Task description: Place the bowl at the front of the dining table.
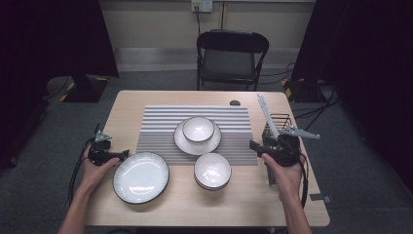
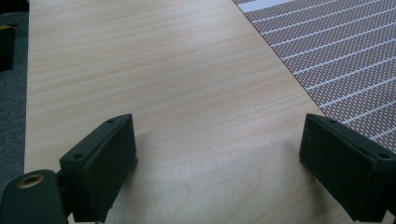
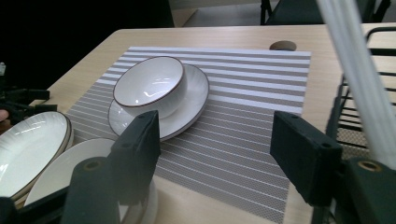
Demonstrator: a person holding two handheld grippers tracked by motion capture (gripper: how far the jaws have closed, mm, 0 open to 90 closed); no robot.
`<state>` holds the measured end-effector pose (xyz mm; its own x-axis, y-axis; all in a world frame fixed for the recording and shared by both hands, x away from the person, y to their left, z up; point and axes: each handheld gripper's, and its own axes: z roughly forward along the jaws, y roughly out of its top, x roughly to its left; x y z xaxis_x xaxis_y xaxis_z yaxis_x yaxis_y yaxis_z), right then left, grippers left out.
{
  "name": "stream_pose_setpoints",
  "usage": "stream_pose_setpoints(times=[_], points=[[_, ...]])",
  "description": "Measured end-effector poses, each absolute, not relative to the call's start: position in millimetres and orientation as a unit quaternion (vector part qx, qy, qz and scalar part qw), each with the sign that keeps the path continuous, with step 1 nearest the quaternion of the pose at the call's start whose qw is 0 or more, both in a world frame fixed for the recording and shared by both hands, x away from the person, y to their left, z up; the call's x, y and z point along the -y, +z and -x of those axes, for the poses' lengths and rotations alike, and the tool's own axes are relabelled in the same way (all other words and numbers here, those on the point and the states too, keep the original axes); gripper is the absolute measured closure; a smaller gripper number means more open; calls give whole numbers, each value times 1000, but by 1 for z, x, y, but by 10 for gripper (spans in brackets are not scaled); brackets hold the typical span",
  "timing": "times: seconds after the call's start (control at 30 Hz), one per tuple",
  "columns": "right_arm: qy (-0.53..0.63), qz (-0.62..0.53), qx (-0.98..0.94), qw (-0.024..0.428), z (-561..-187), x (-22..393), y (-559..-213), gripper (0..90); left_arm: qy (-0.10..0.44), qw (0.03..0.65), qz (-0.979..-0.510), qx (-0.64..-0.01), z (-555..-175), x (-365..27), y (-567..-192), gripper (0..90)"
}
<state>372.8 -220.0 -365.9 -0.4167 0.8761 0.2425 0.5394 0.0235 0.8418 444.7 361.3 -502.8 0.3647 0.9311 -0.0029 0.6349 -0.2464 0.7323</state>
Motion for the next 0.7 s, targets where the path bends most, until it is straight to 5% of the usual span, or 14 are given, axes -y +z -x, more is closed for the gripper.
stream_pose_setpoints(times=[0.43,0.7], points=[[456,-537,-685,187,-365,251,-371,372,224,331,-756,-518,-445,-361,-503,106],[450,-547,-680,189,-360,264,-372,487,225,331,-756,-518,-444,-361,-503,106]])
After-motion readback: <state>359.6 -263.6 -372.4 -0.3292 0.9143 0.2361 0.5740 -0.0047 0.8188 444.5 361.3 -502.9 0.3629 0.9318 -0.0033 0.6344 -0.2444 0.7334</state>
